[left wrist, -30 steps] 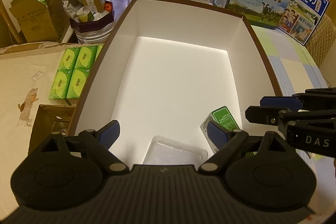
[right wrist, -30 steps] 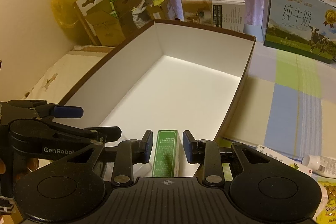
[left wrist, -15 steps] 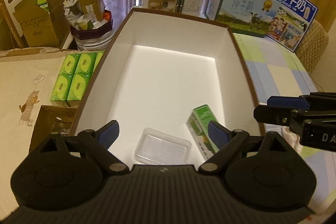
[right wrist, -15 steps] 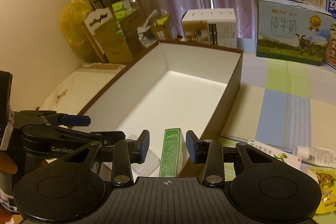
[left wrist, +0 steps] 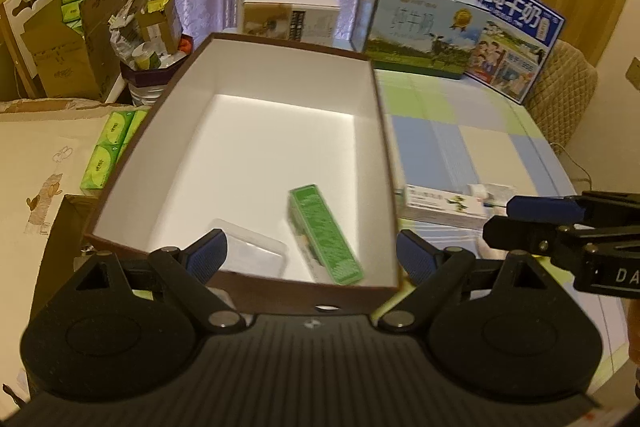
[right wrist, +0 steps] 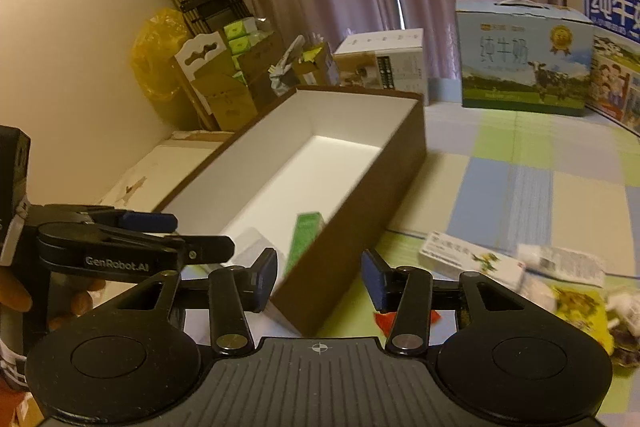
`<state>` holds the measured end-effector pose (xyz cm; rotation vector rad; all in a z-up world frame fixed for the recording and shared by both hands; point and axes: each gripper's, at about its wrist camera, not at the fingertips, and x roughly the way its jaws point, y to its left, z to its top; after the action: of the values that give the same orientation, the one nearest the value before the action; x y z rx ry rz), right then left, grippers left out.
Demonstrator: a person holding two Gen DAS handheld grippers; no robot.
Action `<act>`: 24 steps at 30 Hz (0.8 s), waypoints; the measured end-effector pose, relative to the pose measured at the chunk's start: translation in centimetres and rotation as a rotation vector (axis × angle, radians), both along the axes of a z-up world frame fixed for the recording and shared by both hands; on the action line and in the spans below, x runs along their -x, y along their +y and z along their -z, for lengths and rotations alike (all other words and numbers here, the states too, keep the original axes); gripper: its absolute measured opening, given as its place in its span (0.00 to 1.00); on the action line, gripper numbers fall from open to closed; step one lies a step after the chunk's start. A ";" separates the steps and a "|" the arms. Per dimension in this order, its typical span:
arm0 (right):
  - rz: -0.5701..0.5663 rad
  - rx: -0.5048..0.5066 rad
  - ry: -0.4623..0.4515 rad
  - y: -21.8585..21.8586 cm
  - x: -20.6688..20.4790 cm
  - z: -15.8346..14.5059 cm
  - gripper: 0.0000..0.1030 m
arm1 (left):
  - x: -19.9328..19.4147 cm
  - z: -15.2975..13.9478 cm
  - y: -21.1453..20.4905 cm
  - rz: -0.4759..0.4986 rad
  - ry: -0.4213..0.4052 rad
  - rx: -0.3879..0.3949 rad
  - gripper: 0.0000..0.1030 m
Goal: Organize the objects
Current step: 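Move both tools out of the brown box back over the table items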
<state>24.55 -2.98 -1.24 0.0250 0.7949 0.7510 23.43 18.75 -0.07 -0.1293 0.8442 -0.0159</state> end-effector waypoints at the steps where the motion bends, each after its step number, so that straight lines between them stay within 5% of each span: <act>1: 0.003 0.003 -0.001 -0.7 0.1 0.0 0.43 | 0.3 -0.1 -0.6 0.003 -0.001 -0.001 0.87; 24: 0.168 0.101 0.099 -16.9 1.0 3.7 0.43 | 1.4 2.3 -15.7 0.143 0.048 0.036 0.86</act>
<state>23.59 -19.90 -4.90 0.0382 0.9126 0.5532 22.04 3.05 -2.41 -0.1027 0.9002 -0.1629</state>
